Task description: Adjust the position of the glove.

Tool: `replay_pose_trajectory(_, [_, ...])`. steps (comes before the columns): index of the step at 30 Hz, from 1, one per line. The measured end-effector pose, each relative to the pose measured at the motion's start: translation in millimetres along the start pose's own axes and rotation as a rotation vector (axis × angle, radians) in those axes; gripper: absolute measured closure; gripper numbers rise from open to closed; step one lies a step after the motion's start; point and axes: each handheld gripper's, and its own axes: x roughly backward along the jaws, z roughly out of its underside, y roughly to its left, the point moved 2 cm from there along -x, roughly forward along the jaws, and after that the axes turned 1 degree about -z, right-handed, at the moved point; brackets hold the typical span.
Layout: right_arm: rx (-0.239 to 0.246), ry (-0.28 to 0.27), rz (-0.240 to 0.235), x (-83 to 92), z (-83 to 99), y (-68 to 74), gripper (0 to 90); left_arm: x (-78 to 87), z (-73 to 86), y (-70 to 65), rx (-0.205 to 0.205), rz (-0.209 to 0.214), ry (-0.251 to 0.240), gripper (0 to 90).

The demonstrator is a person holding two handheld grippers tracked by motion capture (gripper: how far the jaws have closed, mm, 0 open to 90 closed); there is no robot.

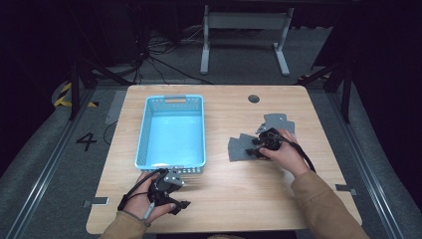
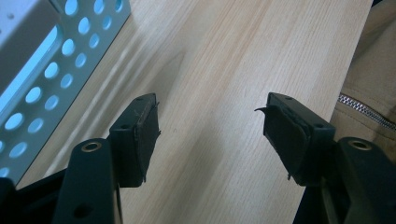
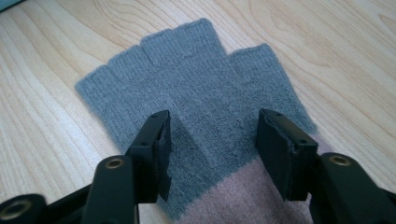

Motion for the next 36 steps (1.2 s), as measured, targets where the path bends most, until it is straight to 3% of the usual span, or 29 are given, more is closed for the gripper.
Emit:
replay_pose_trajectory(7, [0.013, 0.003, -0.001, -0.5, -0.3, -0.1, 54.7, 0.2, 1.2, -1.0, 0.005, 0.002, 0.0, 36.2])
replay_pose_trajectory(12, [0.014, 0.009, -0.006, 1.9, 0.8, 0.2, 73.9, -0.6, 0.5, -1.3, 0.0, 0.001, 0.002, 36.1])
replay_pose_trajectory(14, [0.012, 0.009, -0.008, 2.3, 1.0, 1.4, 77.4, -0.6, 0.2, -1.2, 0.0, 0.0, 0.006, 36.1])
replay_pose_trajectory(21, [0.007, 0.005, 0.008, 6.5, 0.3, 3.0, 79.7, -1.2, -1.7, 0.1, -0.002, 0.008, -0.005, 36.1])
replay_pose_trajectory(36, [-0.009, -0.1, 0.051, 61.9, 4.0, 12.5, 78.6, -10.5, -21.8, 1.7, -0.069, 0.041, 0.008, 36.1])
